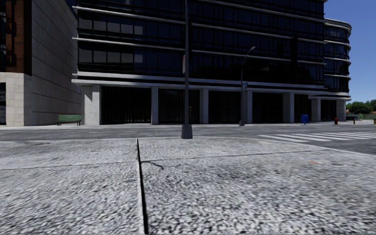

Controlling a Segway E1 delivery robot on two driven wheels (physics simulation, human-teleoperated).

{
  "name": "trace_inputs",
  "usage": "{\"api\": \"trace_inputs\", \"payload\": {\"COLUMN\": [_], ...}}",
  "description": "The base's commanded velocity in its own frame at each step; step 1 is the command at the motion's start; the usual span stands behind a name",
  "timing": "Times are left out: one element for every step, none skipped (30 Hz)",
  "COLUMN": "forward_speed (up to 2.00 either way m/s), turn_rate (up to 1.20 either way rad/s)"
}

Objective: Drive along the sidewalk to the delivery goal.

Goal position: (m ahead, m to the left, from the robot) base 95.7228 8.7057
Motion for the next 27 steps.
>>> {"api": "trace_inputs", "payload": {"forward_speed": [2.00, 2.00, 2.00, 2.00, 2.00, 2.00, 2.00, 2.00, 2.00, 2.00, 2.00, 2.00, 2.00, 2.00, 2.00, 2.00, 2.00, 2.00, 2.00, 2.00, 2.00, 2.00, 2.00, 2.00, 2.00, 2.00, 2.00], "turn_rate": [-0.25, -0.25, -0.25, -0.26, -0.26, -0.28, -0.29, -0.30, -0.31, -0.31, -0.31, -0.32, -0.33, -0.33, -0.37, -0.39, -0.40, -0.40, -0.40, -0.40, -0.40, -0.40, -0.40, -0.40, -0.40, -0.40, -0.40]}}
